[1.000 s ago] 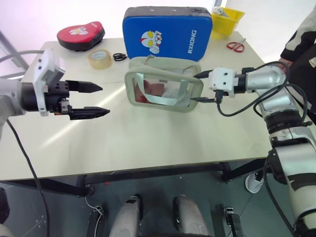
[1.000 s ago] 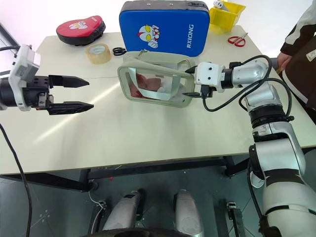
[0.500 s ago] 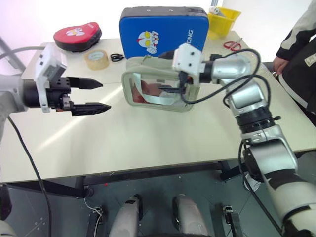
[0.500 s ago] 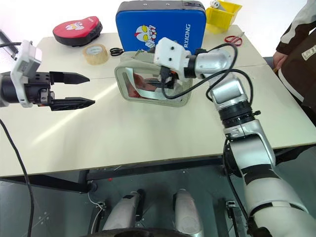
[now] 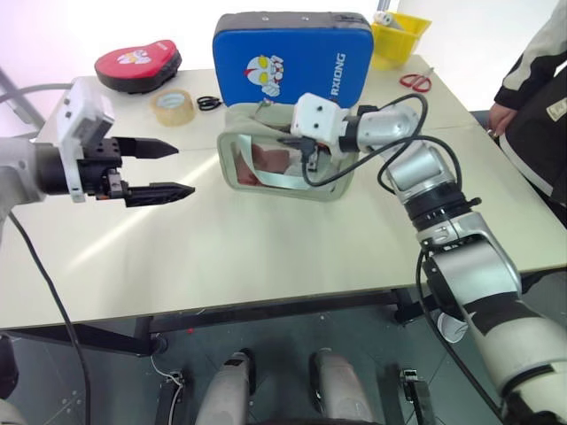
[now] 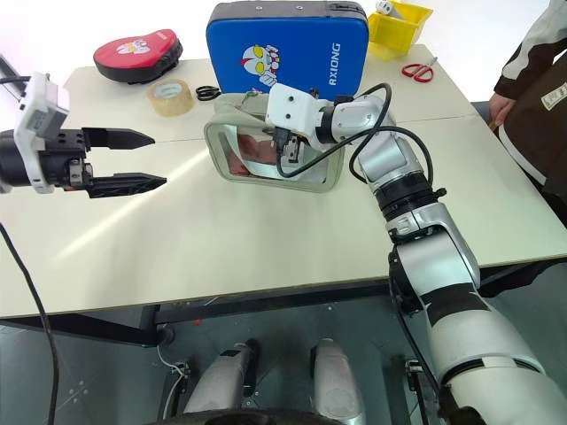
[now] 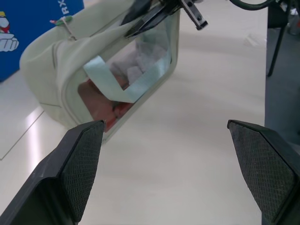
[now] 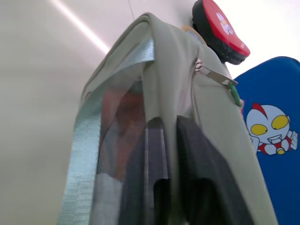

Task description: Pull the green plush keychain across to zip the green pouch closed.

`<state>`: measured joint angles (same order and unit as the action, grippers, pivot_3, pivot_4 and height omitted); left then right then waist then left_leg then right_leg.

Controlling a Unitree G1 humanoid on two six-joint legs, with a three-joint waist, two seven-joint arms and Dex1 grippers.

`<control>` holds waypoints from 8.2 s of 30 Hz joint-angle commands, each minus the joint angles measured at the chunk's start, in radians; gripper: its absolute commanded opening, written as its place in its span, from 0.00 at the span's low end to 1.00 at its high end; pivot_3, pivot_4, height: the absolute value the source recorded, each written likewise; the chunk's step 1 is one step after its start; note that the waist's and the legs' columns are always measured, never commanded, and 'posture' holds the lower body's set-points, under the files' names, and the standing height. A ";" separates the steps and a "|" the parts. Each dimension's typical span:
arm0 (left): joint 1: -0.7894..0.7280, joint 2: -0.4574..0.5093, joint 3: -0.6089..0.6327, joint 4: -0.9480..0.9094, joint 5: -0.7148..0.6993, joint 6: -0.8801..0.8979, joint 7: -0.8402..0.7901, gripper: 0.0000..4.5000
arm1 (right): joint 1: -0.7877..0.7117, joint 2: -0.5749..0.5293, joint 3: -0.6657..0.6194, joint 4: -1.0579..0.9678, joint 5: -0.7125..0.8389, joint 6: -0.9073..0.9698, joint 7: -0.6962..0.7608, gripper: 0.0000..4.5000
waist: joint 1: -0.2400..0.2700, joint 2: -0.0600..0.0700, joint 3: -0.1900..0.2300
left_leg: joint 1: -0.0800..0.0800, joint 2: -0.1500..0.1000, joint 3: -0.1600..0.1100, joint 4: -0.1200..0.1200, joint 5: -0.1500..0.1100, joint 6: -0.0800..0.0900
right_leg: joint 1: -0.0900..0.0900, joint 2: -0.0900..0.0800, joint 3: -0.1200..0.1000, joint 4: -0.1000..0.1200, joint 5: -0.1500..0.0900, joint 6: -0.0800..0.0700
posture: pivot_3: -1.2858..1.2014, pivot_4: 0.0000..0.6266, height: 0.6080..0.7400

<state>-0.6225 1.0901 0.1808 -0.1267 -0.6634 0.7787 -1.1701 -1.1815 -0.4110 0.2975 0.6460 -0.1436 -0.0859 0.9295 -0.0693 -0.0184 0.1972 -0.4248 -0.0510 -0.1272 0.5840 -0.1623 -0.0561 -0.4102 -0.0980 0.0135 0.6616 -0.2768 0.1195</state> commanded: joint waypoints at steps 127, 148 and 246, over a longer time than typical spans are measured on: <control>-0.519 -0.297 -0.308 0.857 0.645 -0.856 -0.243 0.77 | 0.296 -0.137 -0.072 -0.715 0.303 0.286 0.232 0.00 | 0.024 -0.001 0.000 | -0.001 0.000 0.000 0.008 0.000 0.000 | 0.001 0.001 -0.001 0.003 0.000 0.001 | 0.52 0.24 1.00; -0.539 -0.403 -0.273 0.894 0.619 -0.867 -0.176 0.97 | 0.301 -0.139 -0.063 -0.721 0.307 0.293 0.234 0.00 | 0.023 -0.001 0.000 | -0.001 0.000 -0.001 0.008 0.000 0.000 | 0.001 0.001 -0.001 0.003 0.000 0.001 | 0.52 0.24 1.00; -0.469 -0.440 -0.301 0.744 0.559 -0.711 -0.320 0.98 | 0.325 -0.170 -0.063 -0.728 0.293 0.305 0.223 0.00 | 0.024 -0.001 0.000 | -0.002 0.000 -0.001 0.008 0.000 0.000 | 0.001 0.001 -0.001 0.003 0.000 0.001 | 0.52 0.24 1.00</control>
<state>-1.0627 0.6264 -0.1303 0.6392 -0.0916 0.0623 -1.4660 -0.8444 -0.5714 0.2612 -0.0649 0.1433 0.2312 1.1633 -0.0451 -0.0192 0.1969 -0.4264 -0.0510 -0.1279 0.5924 -0.1625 -0.0557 -0.4090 -0.0972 0.0123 0.6649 -0.2763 0.1205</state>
